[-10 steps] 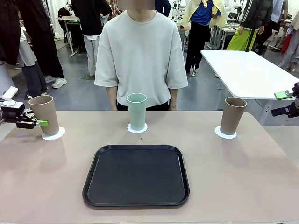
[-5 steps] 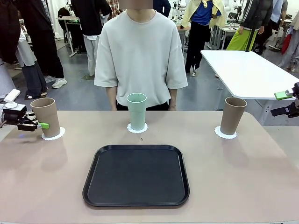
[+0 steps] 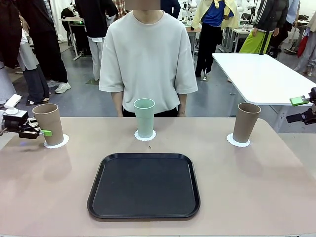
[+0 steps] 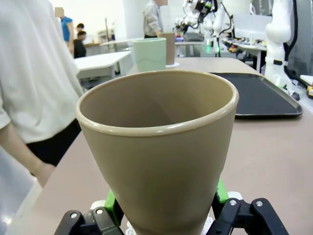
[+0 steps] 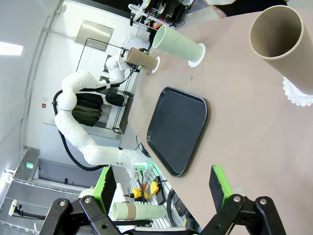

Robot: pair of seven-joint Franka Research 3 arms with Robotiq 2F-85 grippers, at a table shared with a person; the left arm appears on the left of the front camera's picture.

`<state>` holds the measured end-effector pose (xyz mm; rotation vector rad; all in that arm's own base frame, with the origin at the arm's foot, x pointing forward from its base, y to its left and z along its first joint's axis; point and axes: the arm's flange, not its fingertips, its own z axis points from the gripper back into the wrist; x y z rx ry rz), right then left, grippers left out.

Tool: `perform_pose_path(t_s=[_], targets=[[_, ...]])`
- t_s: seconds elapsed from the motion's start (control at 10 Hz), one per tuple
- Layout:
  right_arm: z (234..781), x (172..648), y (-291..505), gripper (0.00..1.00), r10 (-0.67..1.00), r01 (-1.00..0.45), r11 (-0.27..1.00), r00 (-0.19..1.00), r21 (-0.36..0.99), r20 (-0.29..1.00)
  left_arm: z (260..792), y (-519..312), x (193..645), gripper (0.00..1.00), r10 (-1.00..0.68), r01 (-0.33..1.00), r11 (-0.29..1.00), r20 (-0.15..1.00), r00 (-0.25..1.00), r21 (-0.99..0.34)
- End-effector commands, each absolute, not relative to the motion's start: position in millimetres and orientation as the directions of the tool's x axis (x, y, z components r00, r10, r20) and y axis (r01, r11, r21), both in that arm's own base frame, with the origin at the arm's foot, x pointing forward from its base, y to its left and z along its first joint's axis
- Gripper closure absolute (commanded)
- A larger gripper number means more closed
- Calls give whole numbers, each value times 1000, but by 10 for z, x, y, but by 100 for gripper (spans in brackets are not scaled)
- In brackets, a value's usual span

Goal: Place coasters on the table and set cups on them.
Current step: Take one Reusable plastic cup from the Flat Tray and place it on a coaster set by the human.

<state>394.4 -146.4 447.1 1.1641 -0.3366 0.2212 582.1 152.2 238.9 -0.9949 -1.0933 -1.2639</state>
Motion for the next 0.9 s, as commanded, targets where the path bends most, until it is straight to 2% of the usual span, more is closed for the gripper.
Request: perform_pose_path(t_s=[0.0, 0.8], targets=[[4459, 3944, -1452, 0, -8, -344, 376, 927, 861, 374, 2368, 1492, 5747, 16, -195, 998, 46, 980, -43, 53], [4459, 3944, -1452, 0, -8, -344, 376, 927, 861, 374, 2333, 1476, 5768, 16, -165, 998, 49, 986, -37, 46]])
